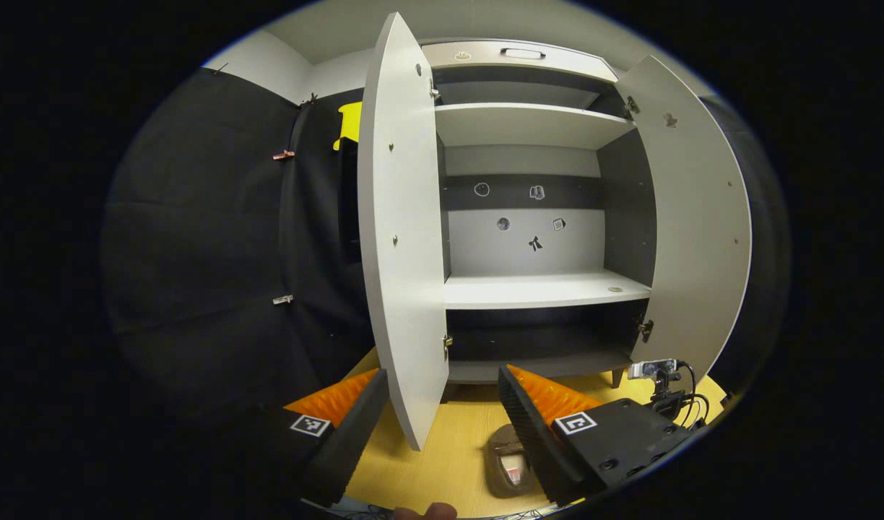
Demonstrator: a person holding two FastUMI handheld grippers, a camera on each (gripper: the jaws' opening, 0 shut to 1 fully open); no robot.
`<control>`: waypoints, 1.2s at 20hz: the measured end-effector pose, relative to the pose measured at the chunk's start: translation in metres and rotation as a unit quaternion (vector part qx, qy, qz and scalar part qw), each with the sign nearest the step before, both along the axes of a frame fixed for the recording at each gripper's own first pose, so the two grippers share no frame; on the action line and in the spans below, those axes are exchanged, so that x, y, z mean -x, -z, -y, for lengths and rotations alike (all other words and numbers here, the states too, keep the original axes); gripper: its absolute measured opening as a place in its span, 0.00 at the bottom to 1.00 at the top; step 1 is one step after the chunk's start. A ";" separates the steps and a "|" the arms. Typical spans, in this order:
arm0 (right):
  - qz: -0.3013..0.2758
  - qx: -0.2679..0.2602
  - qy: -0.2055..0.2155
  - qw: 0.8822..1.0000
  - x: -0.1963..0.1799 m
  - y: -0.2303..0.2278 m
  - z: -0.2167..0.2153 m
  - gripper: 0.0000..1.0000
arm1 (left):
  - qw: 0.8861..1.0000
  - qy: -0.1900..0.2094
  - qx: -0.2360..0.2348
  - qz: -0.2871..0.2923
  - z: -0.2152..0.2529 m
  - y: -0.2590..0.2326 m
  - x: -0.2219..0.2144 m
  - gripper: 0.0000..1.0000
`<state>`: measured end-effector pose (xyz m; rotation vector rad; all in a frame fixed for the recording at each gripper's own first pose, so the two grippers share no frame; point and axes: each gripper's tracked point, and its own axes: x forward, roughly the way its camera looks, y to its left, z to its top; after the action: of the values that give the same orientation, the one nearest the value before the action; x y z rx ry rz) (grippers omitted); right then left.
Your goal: Grab one shoe with the right hand and put it into the shoe cabinet, grab the other shoe with the left hand and put it into the shoe cabinet; then close the right door with the right hand and the left door with the left hand.
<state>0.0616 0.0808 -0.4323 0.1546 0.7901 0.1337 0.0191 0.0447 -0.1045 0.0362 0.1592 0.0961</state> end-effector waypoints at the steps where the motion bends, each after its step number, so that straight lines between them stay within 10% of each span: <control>1: 0.002 0.002 -0.004 1.000 -0.005 0.005 -0.004 0.91 | 1.000 0.000 -0.001 -0.003 -0.001 0.003 -0.002 0.97; 3: 0.007 0.018 0.006 1.000 -0.017 0.016 -0.002 0.85 | 1.000 0.000 -0.004 -0.012 -0.001 0.009 -0.006 0.97; 5: 0.011 0.026 0.022 0.999 -0.026 0.025 0.000 0.68 | 1.000 0.000 -0.002 -0.020 -0.002 0.013 -0.008 0.97; 6: 0.017 0.029 0.029 0.999 -0.032 0.027 0.002 0.45 | 1.000 -0.002 -0.001 -0.023 -0.003 0.014 -0.009 0.96; 11: 0.035 0.032 0.039 0.998 -0.039 0.025 0.005 0.10 | 0.999 -0.004 -0.022 -0.023 -0.006 0.014 -0.008 0.95; 24: 0.109 -0.002 0.039 0.993 -0.048 -0.173 0.041 0.10 | 1.000 0.024 0.002 -0.016 0.016 0.010 -0.009 0.95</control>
<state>0.1099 0.0396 -0.2591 0.1715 0.5642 0.0762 0.0282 0.0288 -0.1144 0.0384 0.1913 0.0470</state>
